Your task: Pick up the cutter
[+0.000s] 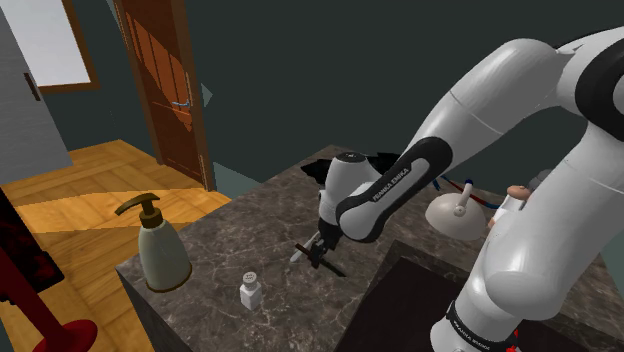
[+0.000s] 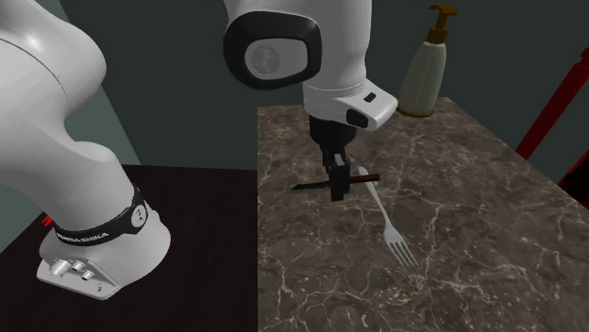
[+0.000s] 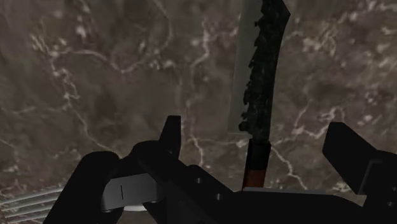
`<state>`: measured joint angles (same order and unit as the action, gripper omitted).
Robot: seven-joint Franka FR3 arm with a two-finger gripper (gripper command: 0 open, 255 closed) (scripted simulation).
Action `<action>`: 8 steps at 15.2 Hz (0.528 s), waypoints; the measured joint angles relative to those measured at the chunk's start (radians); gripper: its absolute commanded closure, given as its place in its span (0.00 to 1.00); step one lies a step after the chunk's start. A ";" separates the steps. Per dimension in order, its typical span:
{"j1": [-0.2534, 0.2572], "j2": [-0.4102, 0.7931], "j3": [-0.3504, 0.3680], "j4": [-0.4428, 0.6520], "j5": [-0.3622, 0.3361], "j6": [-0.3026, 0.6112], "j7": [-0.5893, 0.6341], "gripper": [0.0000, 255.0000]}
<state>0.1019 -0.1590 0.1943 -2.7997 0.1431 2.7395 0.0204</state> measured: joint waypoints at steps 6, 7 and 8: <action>-0.004 0.043 0.002 -0.002 -0.007 0.049 0.007 1.00; -0.004 0.042 0.002 -0.002 -0.007 0.048 0.007 1.00; -0.004 0.043 0.002 -0.002 -0.007 0.048 0.007 1.00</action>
<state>0.0978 -0.1164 0.1963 -2.8014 0.1360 2.7874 0.0271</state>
